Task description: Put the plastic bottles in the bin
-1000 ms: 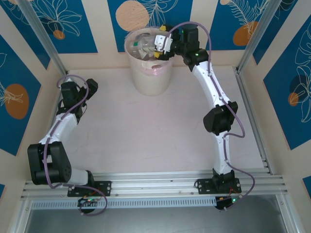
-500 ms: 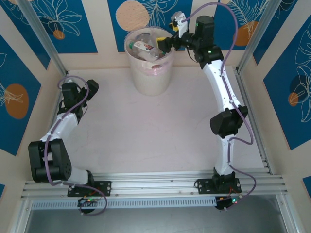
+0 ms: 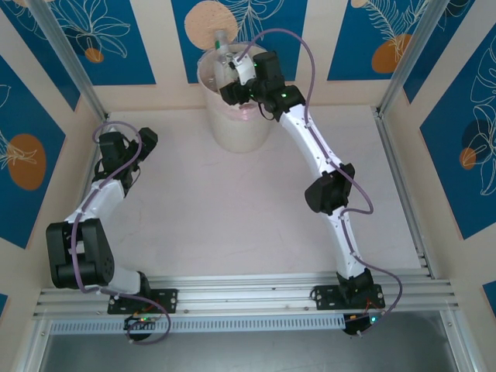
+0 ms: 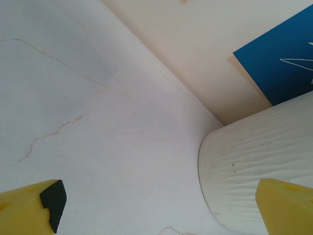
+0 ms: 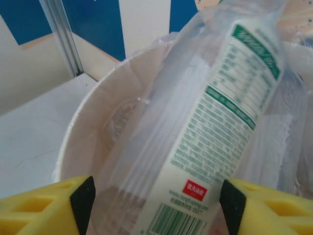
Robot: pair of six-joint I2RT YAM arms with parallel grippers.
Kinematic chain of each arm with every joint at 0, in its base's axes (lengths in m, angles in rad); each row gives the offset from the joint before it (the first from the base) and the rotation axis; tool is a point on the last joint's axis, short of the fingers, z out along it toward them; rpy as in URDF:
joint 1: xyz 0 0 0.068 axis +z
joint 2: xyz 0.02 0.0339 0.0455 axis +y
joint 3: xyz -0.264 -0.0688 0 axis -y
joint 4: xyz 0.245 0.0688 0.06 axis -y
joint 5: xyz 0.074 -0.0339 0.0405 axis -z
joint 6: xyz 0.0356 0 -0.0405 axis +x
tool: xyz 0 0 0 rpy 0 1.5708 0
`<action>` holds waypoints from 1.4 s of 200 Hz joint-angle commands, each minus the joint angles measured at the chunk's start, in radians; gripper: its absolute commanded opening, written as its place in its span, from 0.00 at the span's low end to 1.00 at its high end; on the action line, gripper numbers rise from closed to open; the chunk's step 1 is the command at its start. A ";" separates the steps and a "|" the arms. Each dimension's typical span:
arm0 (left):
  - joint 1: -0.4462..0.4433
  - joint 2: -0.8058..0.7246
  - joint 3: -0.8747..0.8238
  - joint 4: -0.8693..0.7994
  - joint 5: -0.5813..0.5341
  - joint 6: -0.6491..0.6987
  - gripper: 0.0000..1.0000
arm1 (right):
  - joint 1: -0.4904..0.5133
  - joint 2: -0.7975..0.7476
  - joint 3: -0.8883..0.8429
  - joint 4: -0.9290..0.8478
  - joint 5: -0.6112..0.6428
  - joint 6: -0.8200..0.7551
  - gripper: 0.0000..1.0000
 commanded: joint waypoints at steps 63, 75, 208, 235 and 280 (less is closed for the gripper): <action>0.015 0.019 -0.004 0.088 0.101 -0.006 1.00 | -0.029 -0.141 -0.079 -0.004 -0.143 0.128 0.95; 0.004 0.036 0.025 0.142 0.197 0.006 1.00 | -0.025 -0.146 -0.086 0.023 -0.139 0.167 0.99; -0.107 0.094 0.170 -0.026 0.160 0.129 1.00 | 0.036 0.033 0.012 -0.005 0.279 0.121 0.74; -0.107 0.106 0.176 -0.034 0.157 0.128 1.00 | 0.034 0.046 0.013 -0.083 0.292 0.091 0.63; -0.107 0.117 0.181 -0.053 0.149 0.125 1.00 | -0.003 0.043 0.018 -0.173 0.206 0.018 0.47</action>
